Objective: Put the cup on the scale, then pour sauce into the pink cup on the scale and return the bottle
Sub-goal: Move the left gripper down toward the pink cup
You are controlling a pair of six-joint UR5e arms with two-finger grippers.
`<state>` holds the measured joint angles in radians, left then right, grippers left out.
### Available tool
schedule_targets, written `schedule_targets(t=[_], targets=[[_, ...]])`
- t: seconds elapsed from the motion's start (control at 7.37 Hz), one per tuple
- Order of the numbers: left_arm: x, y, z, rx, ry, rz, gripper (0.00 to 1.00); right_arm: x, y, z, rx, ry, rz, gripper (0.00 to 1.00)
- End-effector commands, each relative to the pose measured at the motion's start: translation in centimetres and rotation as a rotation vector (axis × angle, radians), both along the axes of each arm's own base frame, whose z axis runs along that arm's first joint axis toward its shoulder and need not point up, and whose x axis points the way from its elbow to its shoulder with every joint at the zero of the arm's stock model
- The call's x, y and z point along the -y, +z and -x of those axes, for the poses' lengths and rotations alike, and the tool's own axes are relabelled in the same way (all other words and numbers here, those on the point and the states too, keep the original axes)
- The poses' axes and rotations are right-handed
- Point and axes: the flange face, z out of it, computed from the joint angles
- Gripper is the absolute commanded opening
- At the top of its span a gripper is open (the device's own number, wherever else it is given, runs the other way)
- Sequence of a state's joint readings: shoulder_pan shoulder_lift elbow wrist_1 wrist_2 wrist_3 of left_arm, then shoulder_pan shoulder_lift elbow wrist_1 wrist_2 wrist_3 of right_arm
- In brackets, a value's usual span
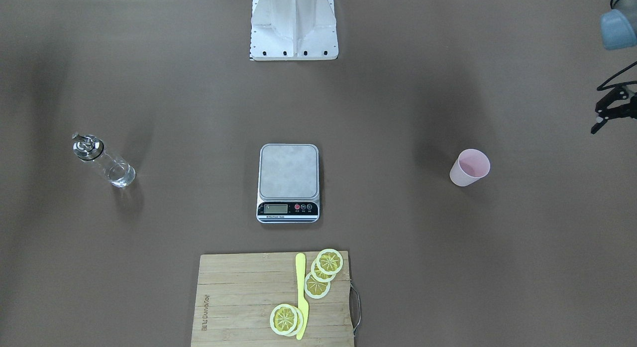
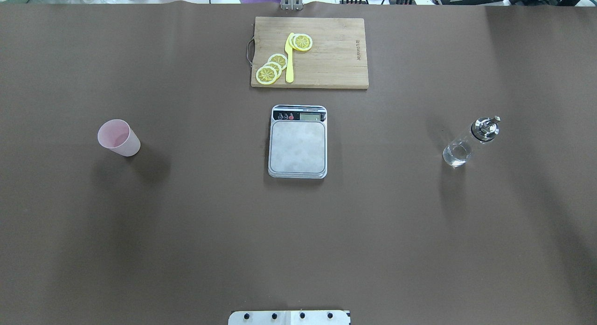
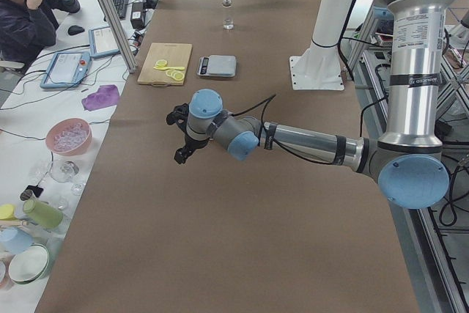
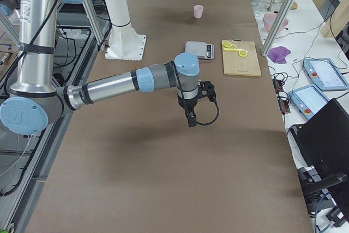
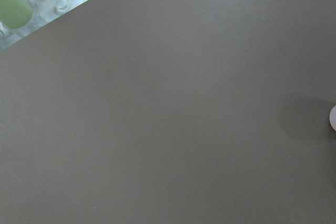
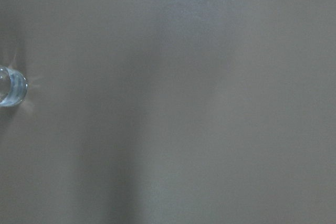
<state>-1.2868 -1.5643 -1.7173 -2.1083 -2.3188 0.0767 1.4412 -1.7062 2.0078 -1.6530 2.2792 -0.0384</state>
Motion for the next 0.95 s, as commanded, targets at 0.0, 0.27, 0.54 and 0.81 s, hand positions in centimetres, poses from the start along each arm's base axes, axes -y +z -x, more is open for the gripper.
schedule_targets(t=[0.0, 0.27, 0.54, 0.81], targets=[[0.8, 0.3, -6.8, -0.026, 0.118, -0.077, 0.98, 0.0, 0.0, 0.3, 0.003, -0.008, 0.001, 1.00], [0.8, 1.7, -10.0, -0.035, 0.174, -0.108, 0.98, 0.0, -0.1, 0.3, 0.005, -0.008, 0.001, 1.00], [0.9, 2.4, -13.3, -0.021, 0.204, -0.146, 0.98, 0.0, -0.1, 0.3, 0.005, -0.008, 0.001, 1.00], [2.1, 1.7, -15.3, -0.028, 0.221, -0.153, 0.98, 0.0, -0.1, 0.3, 0.005, -0.008, 0.001, 1.00]])
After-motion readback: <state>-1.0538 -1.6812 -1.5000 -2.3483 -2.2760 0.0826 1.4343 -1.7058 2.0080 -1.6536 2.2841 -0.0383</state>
